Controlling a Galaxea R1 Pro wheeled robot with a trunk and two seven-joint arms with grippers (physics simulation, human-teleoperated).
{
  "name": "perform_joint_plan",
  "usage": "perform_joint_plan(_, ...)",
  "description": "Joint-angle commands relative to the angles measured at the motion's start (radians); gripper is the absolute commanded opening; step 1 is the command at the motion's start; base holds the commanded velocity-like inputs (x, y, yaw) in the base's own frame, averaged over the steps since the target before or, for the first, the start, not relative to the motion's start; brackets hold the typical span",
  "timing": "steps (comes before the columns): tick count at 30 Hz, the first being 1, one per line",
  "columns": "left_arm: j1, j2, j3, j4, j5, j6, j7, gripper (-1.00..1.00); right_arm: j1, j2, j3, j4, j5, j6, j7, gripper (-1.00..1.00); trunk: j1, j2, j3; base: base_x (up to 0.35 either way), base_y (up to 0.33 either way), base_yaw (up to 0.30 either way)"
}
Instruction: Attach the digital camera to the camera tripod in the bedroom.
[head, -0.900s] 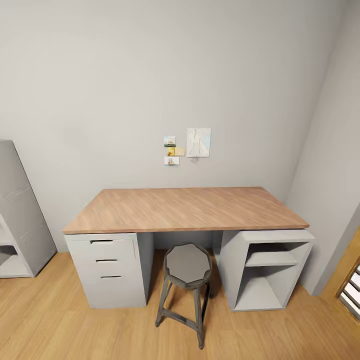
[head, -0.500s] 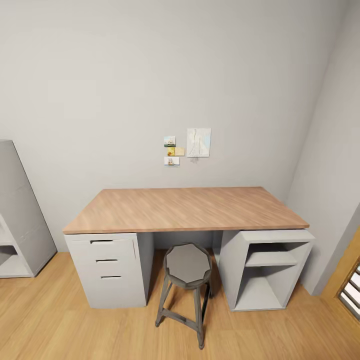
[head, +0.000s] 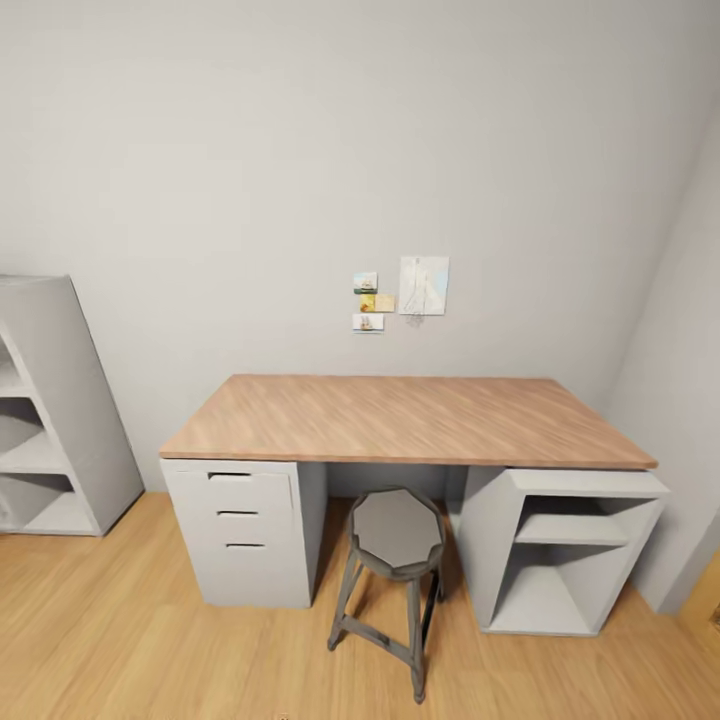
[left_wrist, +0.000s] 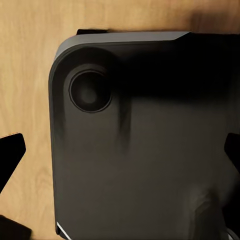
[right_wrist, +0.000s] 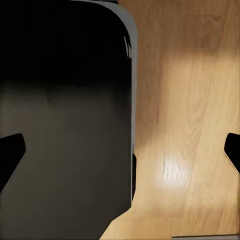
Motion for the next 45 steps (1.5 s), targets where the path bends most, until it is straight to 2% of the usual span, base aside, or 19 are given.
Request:
perform_joint_plan(1,0.000,0.000,-0.001,-0.001,0.004,-0.001,0.000,1.00,0.000,0.000,0.000,0.000,0.000,-0.004,0.000,1.00,0.000,0.000,-0.001,0.000,0.000,0.278)
perform_joint_plan(13,0.000,0.002,0.001,-0.001,0.004,-0.002,0.001,1.00,0.000,0.000,0.000,0.000,0.000,-0.008,0.000,1.00,0.000,0.000,-0.001,0.000,0.000,0.287)
perform_joint_plan(29,0.000,0.039,0.000,0.002,0.005,0.000,0.005,1.00,0.000,0.000,0.000,0.001,-0.001,-0.009,0.000,1.00,0.000,0.000,-0.001,0.000,0.000,0.196)
perform_joint_plan(41,0.000,0.038,-0.002,0.002,0.005,0.001,0.006,1.00,0.000,0.000,0.000,0.005,-0.001,-0.029,0.000,1.00,0.000,0.000,-0.001,0.000,0.000,0.272)
perform_joint_plan(45,0.000,0.027,-0.002,0.000,0.004,0.001,0.004,1.00,0.000,0.000,0.000,0.006,-0.001,-0.029,0.000,1.00,0.000,0.000,-0.001,0.000,0.000,0.284)
